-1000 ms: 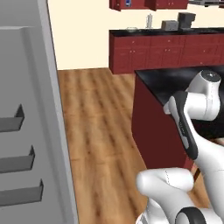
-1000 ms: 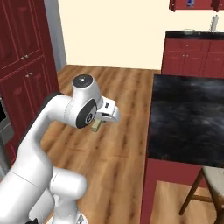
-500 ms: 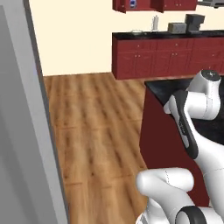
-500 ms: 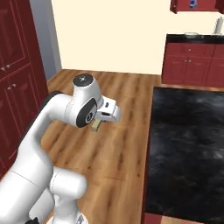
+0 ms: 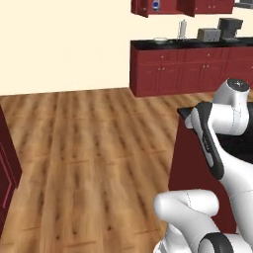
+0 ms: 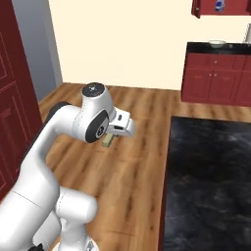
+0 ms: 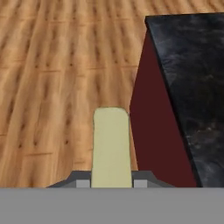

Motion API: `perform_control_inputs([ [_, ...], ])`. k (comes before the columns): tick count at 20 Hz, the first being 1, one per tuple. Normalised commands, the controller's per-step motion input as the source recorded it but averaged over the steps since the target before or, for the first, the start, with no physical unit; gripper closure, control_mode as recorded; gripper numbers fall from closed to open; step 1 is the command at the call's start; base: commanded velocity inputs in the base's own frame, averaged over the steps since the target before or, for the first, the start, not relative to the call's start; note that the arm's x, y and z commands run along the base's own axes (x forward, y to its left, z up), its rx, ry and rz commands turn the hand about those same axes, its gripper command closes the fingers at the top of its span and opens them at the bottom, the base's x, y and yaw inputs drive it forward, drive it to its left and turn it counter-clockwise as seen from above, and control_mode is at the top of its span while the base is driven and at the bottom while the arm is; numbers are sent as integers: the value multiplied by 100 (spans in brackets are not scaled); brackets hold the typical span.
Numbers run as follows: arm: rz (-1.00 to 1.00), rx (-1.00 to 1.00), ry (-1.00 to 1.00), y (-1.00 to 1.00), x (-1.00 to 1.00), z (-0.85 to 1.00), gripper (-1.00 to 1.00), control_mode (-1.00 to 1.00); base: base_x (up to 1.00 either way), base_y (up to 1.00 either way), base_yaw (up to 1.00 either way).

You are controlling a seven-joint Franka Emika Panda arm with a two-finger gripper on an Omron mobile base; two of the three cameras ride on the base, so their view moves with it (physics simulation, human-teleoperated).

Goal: Pick the egg and butter from the fridge and place them by the bowl for mixing.

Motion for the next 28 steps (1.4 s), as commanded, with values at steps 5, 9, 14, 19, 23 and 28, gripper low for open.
perform_control_inputs([
  [5, 0, 0, 0, 0, 0, 0, 100, 100, 94, 23, 0],
  [9, 0, 0, 0, 0, 0, 0, 100, 100, 94, 23, 0],
  [14, 0, 0, 0, 0, 0, 0, 100, 100, 94, 22, 0],
  [19, 0, 0, 0, 0, 0, 0, 100, 100, 94, 20, 0],
  [23, 0, 0, 0, 0, 0, 0, 100, 100, 94, 18, 0],
  [28, 0, 0, 0, 0, 0, 0, 100, 100, 94, 14, -1],
])
